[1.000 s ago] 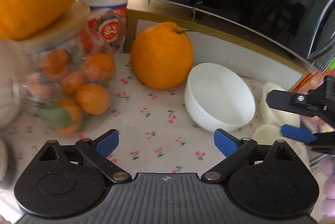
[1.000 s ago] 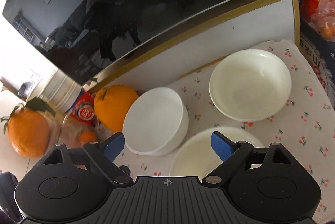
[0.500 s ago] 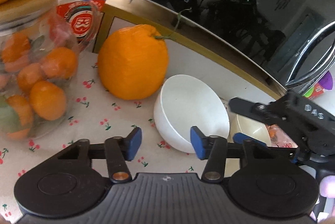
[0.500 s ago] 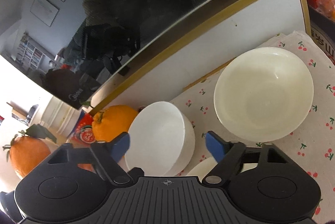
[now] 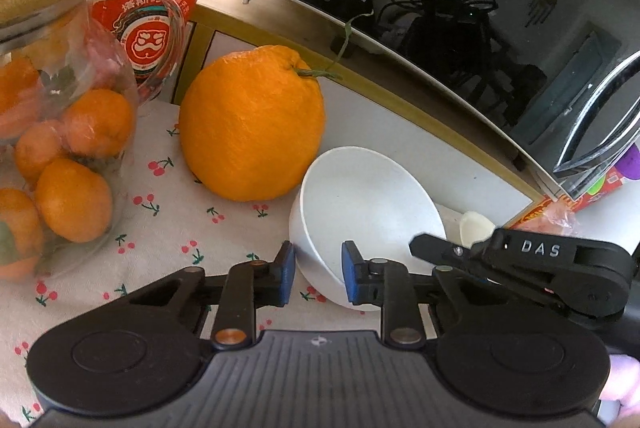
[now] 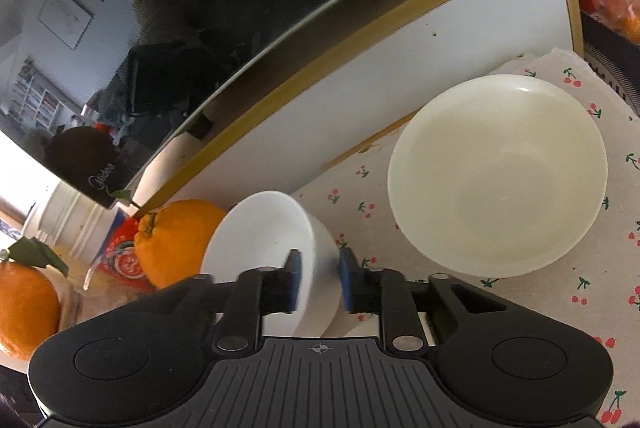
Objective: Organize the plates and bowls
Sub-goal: 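Close both grippers on the white bowl rim, then lift the white bowl with both grippers and carry it over the plates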
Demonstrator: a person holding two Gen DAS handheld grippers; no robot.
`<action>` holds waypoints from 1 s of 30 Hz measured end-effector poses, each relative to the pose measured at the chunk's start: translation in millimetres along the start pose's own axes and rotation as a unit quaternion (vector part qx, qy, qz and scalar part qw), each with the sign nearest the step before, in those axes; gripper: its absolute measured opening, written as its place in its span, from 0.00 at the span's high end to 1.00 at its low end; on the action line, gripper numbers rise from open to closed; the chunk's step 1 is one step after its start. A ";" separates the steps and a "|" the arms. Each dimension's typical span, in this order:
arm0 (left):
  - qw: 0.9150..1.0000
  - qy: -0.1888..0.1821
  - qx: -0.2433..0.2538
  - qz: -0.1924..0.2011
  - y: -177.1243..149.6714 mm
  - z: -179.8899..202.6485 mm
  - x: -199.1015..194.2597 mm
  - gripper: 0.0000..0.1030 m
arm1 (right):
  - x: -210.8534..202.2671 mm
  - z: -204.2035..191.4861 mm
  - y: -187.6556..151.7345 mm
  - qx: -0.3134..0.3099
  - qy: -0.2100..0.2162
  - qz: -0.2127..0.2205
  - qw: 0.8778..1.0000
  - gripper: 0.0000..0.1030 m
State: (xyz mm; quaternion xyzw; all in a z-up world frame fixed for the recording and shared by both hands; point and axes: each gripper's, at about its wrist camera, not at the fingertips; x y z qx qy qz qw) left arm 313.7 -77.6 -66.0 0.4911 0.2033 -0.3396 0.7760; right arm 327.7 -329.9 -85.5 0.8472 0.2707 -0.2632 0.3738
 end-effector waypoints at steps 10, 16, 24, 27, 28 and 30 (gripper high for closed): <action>1.000 0.011 0.008 0.005 2.7 2.3 -15.4 0.86 | -13.8 -13.7 -2.9 -0.015 0.000 0.009 1.000 0.88; 1.000 0.013 0.011 0.012 2.2 5.8 -38.6 0.86 | -34.9 -20.5 -7.0 -0.010 0.008 0.013 1.000 0.88; 1.000 0.016 -0.003 -0.001 -10.8 12.1 -71.3 0.86 | -70.3 -24.2 -28.9 -0.001 0.008 0.008 1.000 0.87; 1.000 0.019 0.000 -0.007 -17.0 18.1 -84.3 0.86 | -86.6 -23.4 -37.6 0.009 0.008 0.008 1.000 0.87; 1.000 0.018 0.000 -0.010 -17.9 18.7 -85.6 0.86 | -92.4 -23.5 -39.3 0.011 0.007 0.009 1.000 0.87; 1.000 0.013 -0.003 -0.017 -22.0 22.3 -92.8 0.86 | -106.3 -22.1 -44.1 0.014 0.005 0.011 1.000 0.87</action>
Point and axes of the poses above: each gripper's, at about its wrist camera, not at the fingertips, and x roughly the way its jaws point, z to its right, y to its top, and after that the axes turned 2 degrees about y, right-handed
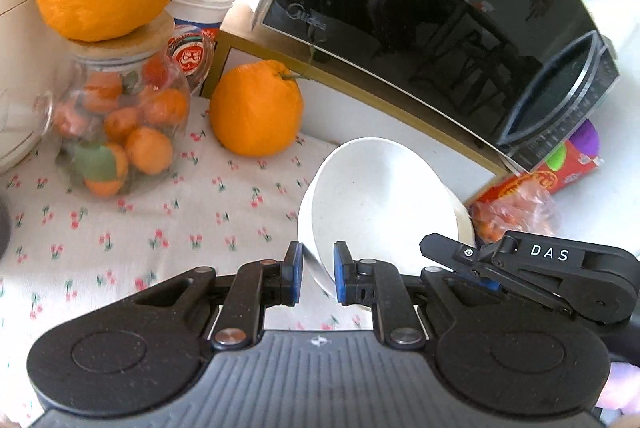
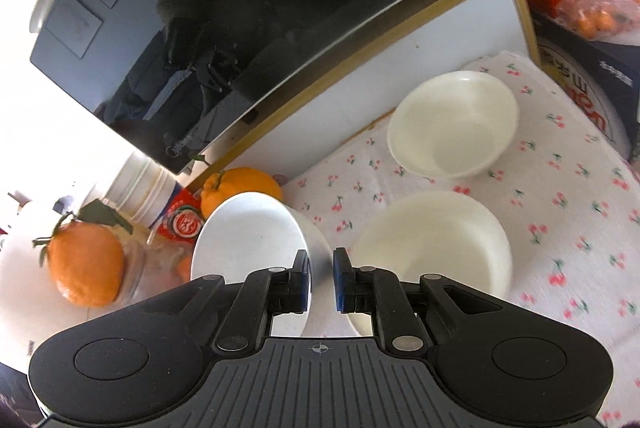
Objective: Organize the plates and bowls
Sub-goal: 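Lift the white bowl with both grippers and carry it over the plates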
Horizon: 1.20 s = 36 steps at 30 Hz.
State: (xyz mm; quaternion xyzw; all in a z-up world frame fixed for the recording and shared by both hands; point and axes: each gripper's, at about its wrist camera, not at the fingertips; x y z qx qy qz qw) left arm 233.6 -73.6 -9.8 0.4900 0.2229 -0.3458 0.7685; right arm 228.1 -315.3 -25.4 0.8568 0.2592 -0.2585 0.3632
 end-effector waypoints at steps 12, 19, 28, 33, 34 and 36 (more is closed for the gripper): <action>0.997 -0.022 0.043 -0.056 -29.4 23.9 -39.0 0.85 | -73.4 14.4 -29.3 0.033 -0.016 -0.002 0.999 0.86; 0.993 -0.045 0.061 -0.091 -49.5 35.9 -45.8 0.85 | -109.9 28.9 -46.9 0.056 -0.044 -0.004 0.997 0.85; 0.983 -0.055 0.083 -0.155 -79.8 50.3 -23.4 0.84 | -122.2 76.5 -62.7 0.134 -0.091 -0.043 0.986 0.84; 0.978 -0.050 0.105 -0.174 -93.8 59.3 -13.5 0.84 | -125.7 94.8 -65.2 0.154 -0.106 -0.057 0.981 0.84; 0.977 -0.051 0.109 -0.176 -96.0 61.5 -12.2 0.84 | -127.6 97.2 -65.1 0.154 -0.109 -0.057 0.980 0.84; 0.976 -0.051 0.117 -0.178 -98.5 66.1 -11.4 0.84 | -129.5 100.4 -64.6 0.154 -0.114 -0.056 0.980 0.84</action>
Point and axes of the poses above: each gripper's, at about its wrist camera, not at the fingertips, and x roughly the way its jaws point, z to its right, y to its top, and after that the axes turned 2 degrees about y, right-handed
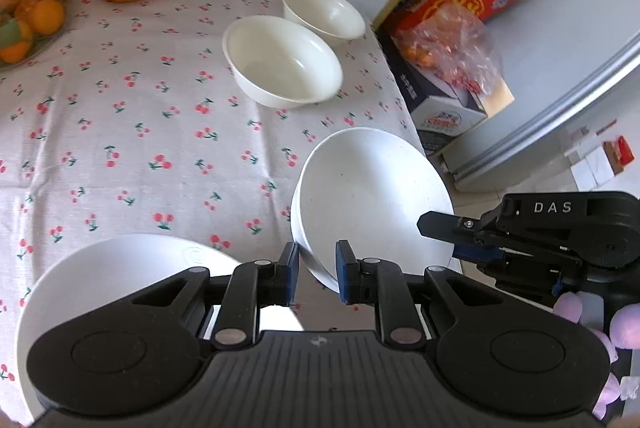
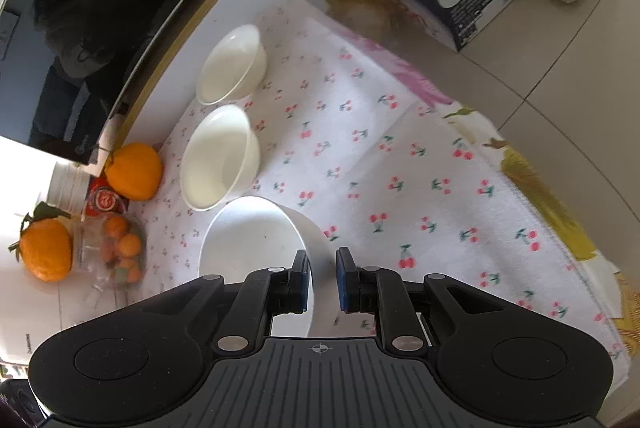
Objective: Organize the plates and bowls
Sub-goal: 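Lift the white bowl with both grippers and carry it over the plates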
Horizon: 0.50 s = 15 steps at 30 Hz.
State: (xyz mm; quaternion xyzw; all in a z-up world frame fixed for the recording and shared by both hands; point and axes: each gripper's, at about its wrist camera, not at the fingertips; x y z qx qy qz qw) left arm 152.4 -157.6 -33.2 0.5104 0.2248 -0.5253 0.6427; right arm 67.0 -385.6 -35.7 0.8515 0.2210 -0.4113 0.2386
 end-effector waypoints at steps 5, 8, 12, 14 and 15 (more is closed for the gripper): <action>1.000 0.007 0.016 -0.009 -3.9 9.3 8.1 0.82 | 0.7 9.2 1.8 0.004 -0.010 -0.004 1.000 0.84; 1.000 0.012 0.021 -0.013 -5.8 13.1 12.3 0.79 | 3.1 15.2 3.2 0.012 -0.011 -0.012 1.000 0.84; 0.999 0.024 0.033 -0.017 -7.6 16.5 17.0 0.78 | 9.1 22.5 3.8 0.021 -0.012 -0.025 0.999 0.84; 0.999 0.029 0.037 -0.020 -9.0 17.0 19.5 0.77 | 12.5 24.6 3.1 0.021 -0.014 -0.030 0.999 0.84; 0.998 0.032 0.040 -0.020 -9.4 17.2 20.6 0.77 | 14.2 25.1 2.6 0.020 -0.016 -0.034 0.999 0.84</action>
Point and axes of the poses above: each gripper's, at about its wrist camera, not at the fingertips, and x roughly the way its jaws point, z to its right, y to its top, and after that the axes turned 2 degrees about y, right-handed
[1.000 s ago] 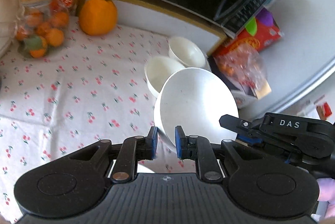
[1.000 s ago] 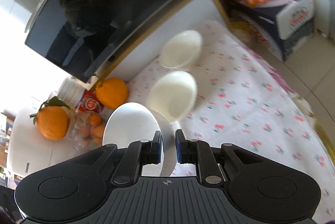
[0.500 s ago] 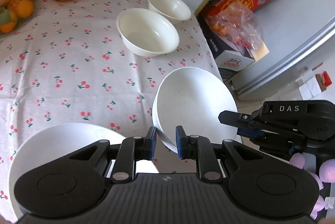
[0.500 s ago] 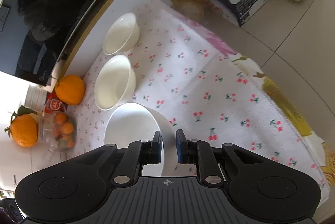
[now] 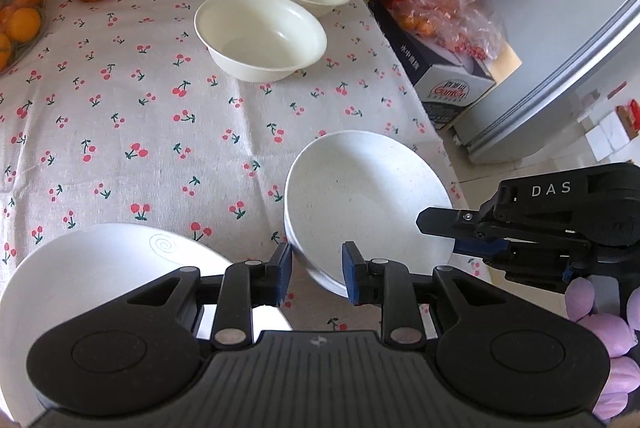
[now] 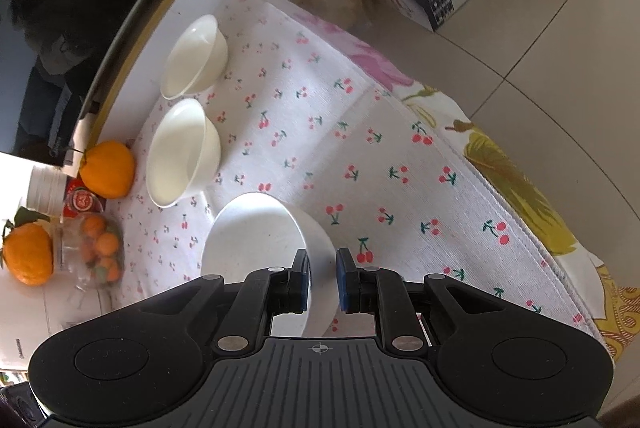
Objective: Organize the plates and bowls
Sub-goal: 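Lift the white bowl with both grippers and carry it over the plates, then lower the white bowl onto the plate stack and open both grippers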
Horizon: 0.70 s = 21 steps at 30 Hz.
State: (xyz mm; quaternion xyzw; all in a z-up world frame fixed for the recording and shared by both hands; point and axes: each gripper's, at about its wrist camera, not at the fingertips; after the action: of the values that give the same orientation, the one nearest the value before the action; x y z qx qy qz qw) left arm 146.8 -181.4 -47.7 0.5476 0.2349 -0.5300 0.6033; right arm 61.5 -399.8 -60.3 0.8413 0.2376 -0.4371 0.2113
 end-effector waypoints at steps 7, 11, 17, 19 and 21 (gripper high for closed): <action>1.000 0.016 0.020 0.010 -0.7 4.7 0.6 0.74 | 3.5 3.4 1.7 -0.001 -0.005 -0.001 1.000 0.84; 0.999 0.022 0.027 0.010 -1.7 5.6 1.2 0.71 | 3.8 5.0 1.9 0.000 -0.001 -0.003 1.000 0.84; 0.999 0.025 0.031 0.020 -0.4 7.0 -1.0 0.52 | 6.6 0.3 2.2 -0.015 -0.007 -0.007 1.000 0.67; 0.999 0.024 0.032 0.024 0.8 7.4 -3.0 0.45 | 5.8 0.7 2.8 -0.010 -0.005 -0.004 1.000 0.43; 0.999 0.024 0.031 0.028 2.2 7.2 -5.3 0.36 | 3.8 0.3 3.7 -0.010 -0.004 0.001 1.000 0.38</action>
State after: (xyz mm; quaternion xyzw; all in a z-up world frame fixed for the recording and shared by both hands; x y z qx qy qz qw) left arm 144.8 -186.3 -40.1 0.5850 0.2167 -0.5067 0.5950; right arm 65.4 -402.1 -63.1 0.8379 0.2403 -0.4374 0.2211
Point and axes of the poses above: each gripper's, at about its wrist camera, not at the fingertips, and x roughly the way its jaws point, z to its right, y to its top, and after that the axes turned 2 degrees about y, right-handed
